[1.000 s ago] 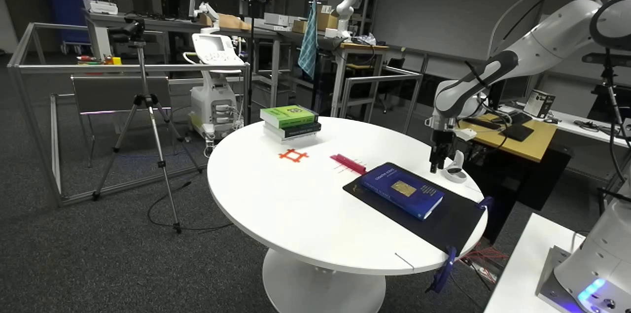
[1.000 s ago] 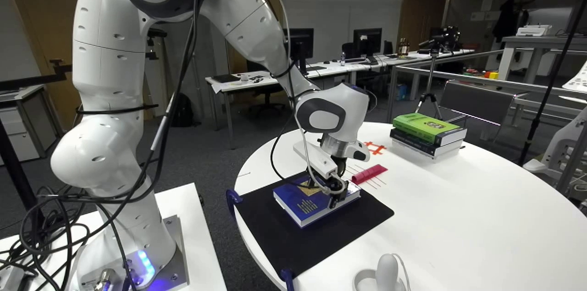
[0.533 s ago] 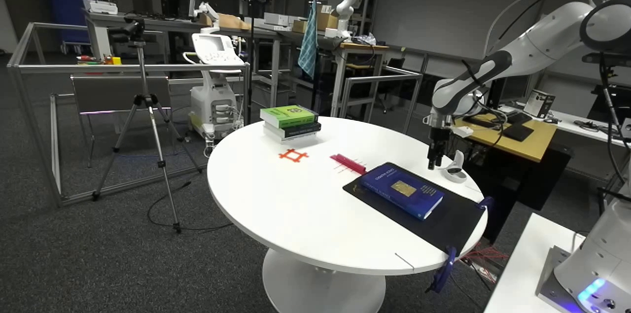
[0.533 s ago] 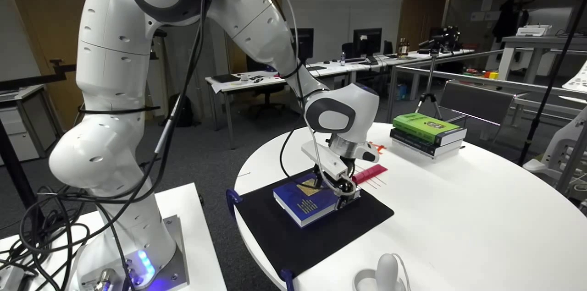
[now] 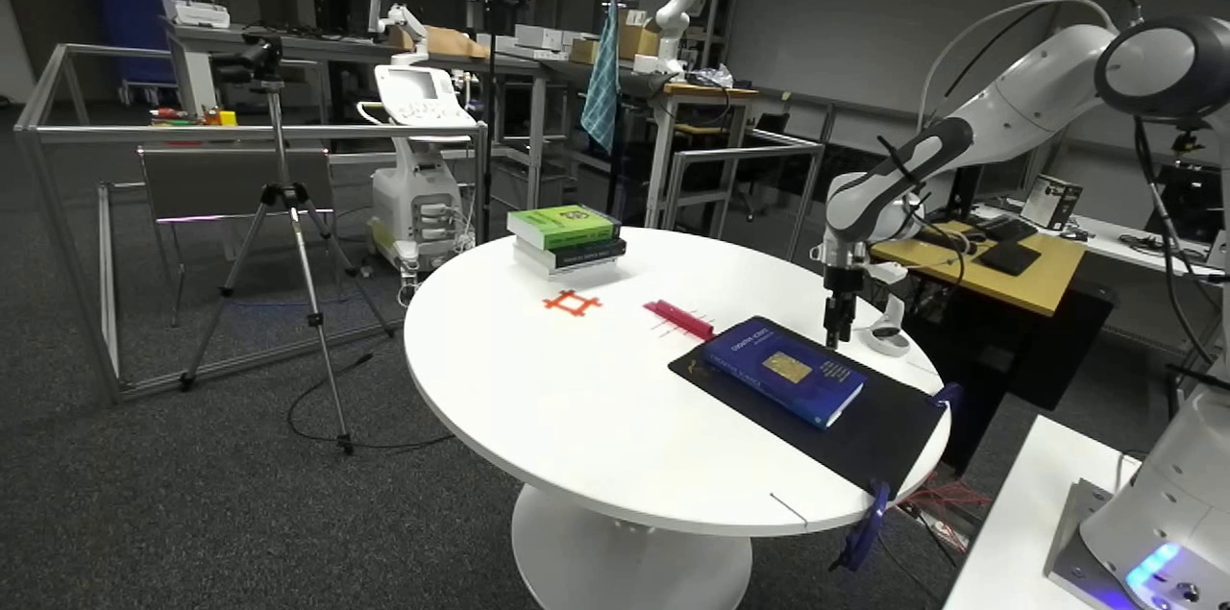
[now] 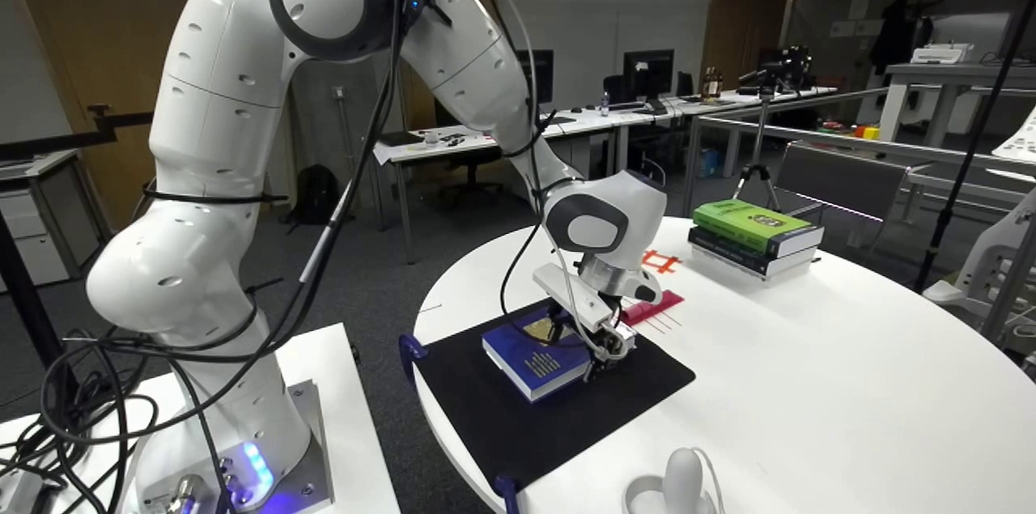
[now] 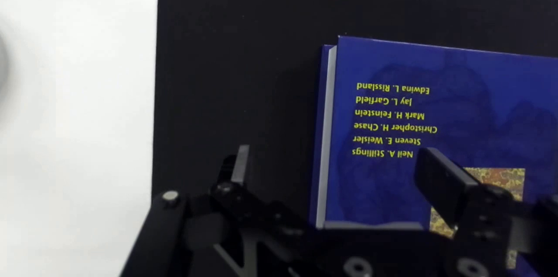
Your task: Open the book
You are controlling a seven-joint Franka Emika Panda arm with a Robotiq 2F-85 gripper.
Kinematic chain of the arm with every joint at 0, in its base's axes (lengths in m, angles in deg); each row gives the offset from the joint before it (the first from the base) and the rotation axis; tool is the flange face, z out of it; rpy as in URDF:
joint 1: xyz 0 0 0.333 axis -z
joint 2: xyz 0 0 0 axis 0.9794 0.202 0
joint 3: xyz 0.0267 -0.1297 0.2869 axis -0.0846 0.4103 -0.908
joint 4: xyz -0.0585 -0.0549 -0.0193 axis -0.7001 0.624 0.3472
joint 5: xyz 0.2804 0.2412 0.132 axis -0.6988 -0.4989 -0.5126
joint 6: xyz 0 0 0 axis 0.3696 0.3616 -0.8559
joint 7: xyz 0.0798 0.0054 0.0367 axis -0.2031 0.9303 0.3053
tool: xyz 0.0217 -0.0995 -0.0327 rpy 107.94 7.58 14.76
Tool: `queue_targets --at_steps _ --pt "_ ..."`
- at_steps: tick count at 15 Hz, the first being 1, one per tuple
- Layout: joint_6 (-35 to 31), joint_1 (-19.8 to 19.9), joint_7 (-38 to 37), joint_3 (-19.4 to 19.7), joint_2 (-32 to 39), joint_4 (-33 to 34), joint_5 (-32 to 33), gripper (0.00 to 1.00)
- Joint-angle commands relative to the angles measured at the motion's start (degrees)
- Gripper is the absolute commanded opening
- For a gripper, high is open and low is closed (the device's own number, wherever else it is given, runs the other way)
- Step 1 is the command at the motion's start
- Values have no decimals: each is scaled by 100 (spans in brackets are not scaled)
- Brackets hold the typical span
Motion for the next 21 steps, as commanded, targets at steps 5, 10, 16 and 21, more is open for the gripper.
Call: queue_targets --at_steps 5,10,16,21 --pt "1045 311 482 -246 137 640 -173 100" --pt "1825 517 827 -179 392 1148 -255 100" --pt "1149 645 767 -196 373 829 -547 100" --pt "975 601 669 -154 449 866 -728 100"
